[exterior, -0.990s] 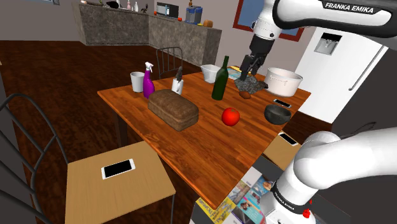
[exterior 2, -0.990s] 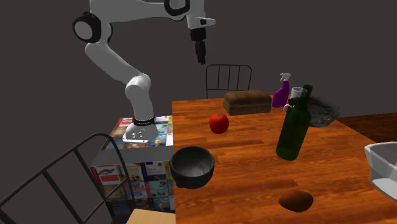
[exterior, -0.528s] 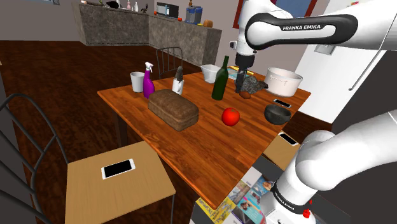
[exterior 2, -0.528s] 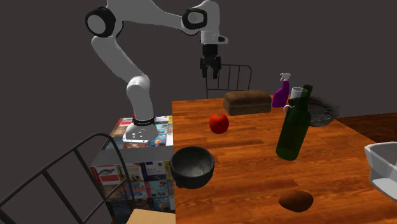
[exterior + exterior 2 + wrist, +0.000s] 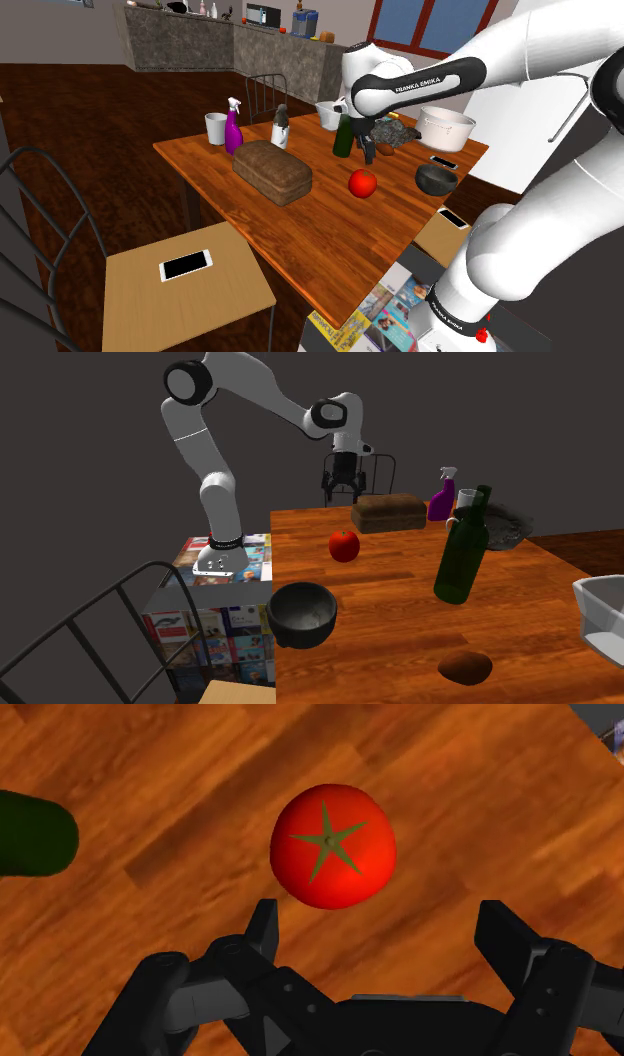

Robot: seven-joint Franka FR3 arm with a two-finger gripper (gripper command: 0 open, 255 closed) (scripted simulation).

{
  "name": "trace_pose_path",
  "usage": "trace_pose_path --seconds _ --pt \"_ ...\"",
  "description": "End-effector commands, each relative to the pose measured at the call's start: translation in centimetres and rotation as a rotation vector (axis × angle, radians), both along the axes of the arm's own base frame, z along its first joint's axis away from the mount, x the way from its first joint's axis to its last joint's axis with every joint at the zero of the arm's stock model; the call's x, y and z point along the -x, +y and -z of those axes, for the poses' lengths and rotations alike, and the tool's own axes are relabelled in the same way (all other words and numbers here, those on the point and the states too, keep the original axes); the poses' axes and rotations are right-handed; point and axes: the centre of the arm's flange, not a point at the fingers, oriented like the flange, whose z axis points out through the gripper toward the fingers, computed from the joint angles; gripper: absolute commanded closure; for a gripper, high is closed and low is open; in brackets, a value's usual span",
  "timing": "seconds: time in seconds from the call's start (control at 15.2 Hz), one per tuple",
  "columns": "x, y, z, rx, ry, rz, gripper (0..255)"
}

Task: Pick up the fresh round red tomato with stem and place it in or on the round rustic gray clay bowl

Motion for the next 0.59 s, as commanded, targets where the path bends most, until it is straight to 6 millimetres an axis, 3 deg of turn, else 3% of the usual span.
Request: trace_pose_path --seconds 0.0,0.07,0.53 --pt "-1.3 0.2 3.1 0.037 0.063 -0.125 0" --pt "-1.7 0.2 4.5 0.055 0.094 -0.183 0" --pt "-1.4 -1.2 7.6 0.059 0.100 -0.195 0"
